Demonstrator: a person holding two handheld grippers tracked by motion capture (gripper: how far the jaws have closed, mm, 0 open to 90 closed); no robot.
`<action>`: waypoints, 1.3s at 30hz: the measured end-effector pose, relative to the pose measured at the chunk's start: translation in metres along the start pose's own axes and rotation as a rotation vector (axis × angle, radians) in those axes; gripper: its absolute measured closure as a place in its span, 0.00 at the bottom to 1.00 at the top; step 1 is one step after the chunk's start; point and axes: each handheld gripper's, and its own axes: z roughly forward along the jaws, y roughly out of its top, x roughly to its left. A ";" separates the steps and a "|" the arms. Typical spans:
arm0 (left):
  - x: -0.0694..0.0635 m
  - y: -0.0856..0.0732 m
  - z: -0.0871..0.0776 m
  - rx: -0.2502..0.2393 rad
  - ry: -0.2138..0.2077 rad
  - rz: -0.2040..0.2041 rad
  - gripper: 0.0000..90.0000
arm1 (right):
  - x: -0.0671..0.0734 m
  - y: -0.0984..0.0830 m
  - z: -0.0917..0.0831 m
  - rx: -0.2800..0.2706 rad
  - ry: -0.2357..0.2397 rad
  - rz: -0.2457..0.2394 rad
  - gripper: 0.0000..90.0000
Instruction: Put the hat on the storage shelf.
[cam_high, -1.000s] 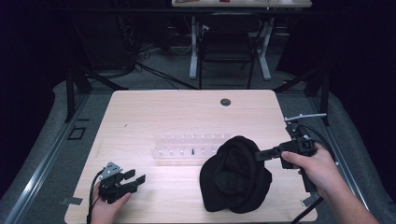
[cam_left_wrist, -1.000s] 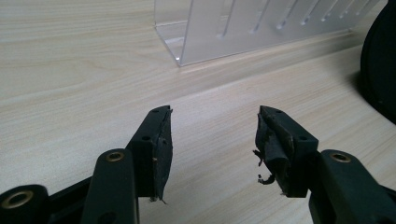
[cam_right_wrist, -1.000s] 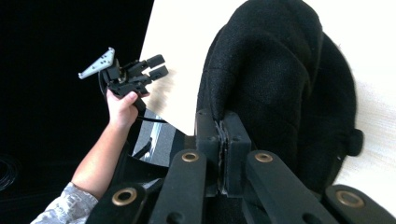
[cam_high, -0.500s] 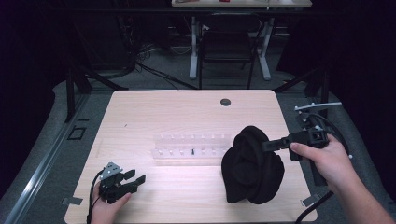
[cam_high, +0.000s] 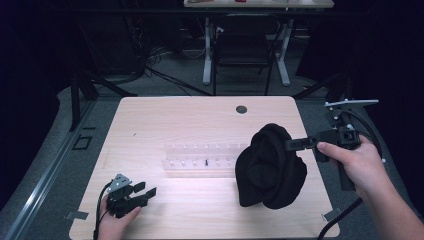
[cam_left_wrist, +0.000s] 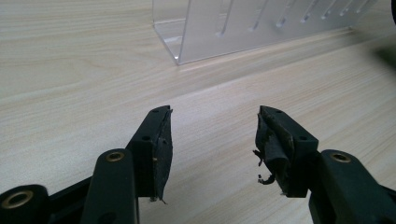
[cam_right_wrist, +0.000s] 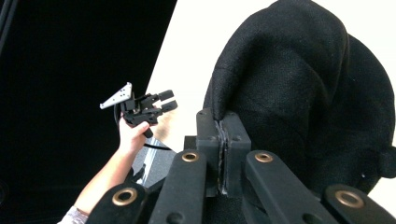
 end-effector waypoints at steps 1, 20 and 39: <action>0.000 0.000 0.000 0.000 0.000 0.000 0.51 | 0.001 0.001 0.000 -0.002 0.005 -0.001 0.98; 0.001 0.001 -0.001 0.002 -0.009 0.000 0.51 | 0.024 0.027 0.002 -0.052 0.009 -0.031 0.98; 0.001 0.001 -0.001 -0.008 -0.012 -0.003 0.51 | 0.046 0.059 0.039 -0.055 0.021 -0.047 0.98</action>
